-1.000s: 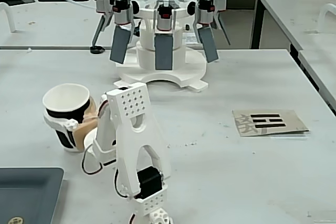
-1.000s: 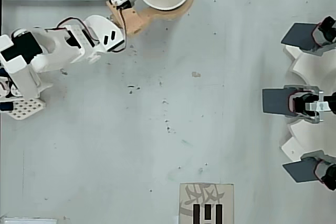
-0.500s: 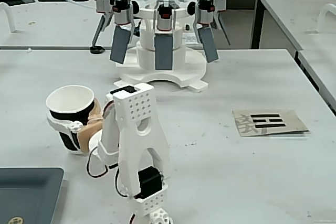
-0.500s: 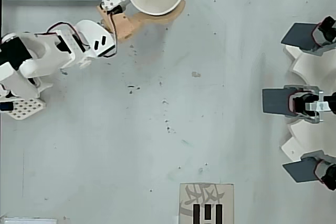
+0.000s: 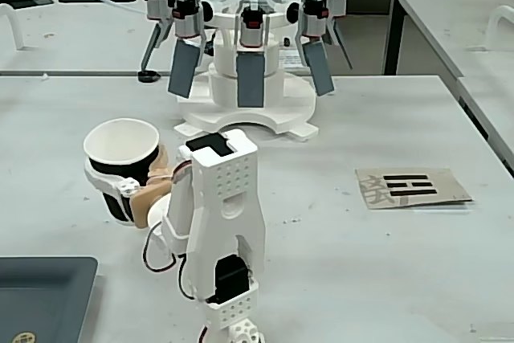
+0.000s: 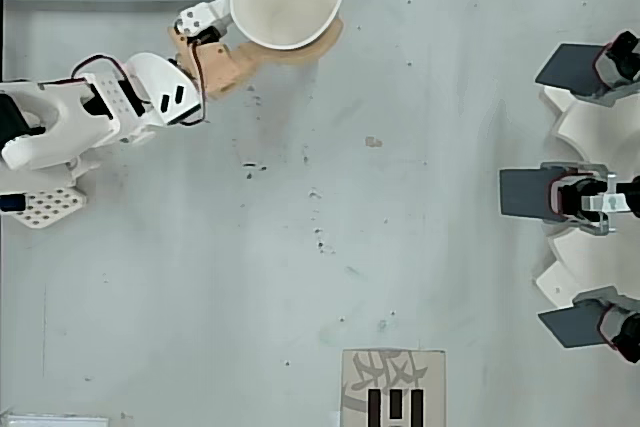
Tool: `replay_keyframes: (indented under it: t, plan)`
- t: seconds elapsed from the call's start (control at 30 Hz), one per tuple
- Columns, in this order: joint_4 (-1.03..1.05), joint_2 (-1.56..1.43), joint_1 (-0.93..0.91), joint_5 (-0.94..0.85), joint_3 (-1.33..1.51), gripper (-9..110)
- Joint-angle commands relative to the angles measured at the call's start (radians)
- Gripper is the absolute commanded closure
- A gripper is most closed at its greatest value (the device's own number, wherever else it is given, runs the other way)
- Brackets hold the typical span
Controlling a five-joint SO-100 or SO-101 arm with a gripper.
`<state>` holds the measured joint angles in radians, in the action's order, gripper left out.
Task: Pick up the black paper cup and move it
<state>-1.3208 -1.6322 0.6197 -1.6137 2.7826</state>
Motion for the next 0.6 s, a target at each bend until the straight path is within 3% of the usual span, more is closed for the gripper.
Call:
replay_keyframes:
  t: [0.0, 0.57]
  plan:
    - [-0.021, -0.080, -0.015, 0.006, 0.017, 92]
    - [-0.012, -0.270, -0.101, 0.006, 0.170, 92]
